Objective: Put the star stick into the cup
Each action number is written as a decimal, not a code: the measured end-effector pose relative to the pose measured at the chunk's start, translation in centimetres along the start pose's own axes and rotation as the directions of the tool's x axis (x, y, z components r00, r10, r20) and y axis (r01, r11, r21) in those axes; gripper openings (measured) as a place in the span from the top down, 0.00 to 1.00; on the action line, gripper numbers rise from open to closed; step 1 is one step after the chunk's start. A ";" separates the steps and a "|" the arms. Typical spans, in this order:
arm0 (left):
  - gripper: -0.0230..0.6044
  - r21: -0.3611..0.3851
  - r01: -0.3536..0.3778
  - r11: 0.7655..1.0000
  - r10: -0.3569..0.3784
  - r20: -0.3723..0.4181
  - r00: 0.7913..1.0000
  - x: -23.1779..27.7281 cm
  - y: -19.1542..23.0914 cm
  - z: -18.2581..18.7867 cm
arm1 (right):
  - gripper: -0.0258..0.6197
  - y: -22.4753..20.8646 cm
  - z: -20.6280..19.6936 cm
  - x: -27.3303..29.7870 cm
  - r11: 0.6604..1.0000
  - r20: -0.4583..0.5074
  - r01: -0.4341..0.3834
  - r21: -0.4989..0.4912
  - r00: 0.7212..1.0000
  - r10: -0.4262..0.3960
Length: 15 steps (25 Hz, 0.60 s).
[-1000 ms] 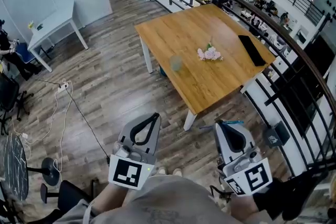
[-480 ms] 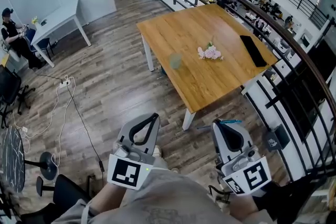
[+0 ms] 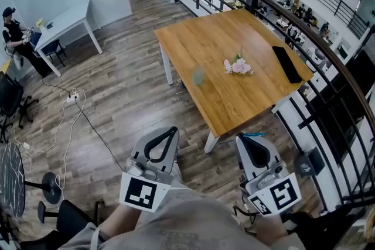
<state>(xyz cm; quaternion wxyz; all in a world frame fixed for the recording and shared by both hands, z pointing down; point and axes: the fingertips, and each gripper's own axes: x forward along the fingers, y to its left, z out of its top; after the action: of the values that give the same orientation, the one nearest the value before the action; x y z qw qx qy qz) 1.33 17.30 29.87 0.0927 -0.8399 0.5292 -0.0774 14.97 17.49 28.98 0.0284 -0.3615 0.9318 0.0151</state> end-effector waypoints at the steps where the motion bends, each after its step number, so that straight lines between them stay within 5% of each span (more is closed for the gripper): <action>1: 0.94 0.001 0.002 1.000 -0.002 -0.001 1.000 0.5 0.5 -0.3 | 0.91 -0.3 -0.1 0.7 1.000 0.000 0.001 -0.002 1.000 -0.001; 15: 0.94 -0.019 0.088 0.996 -0.089 -0.025 0.996 10.4 11.2 -3.0 | 0.91 -6.2 -0.9 13.6 0.996 -0.048 0.085 0.002 0.995 -0.085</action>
<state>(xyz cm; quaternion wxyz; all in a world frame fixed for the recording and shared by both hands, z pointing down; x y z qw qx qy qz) -4.70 2.92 30.47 0.0747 -0.8622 0.4933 -0.0877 9.14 3.72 28.92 0.0075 -0.4012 0.9159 0.0035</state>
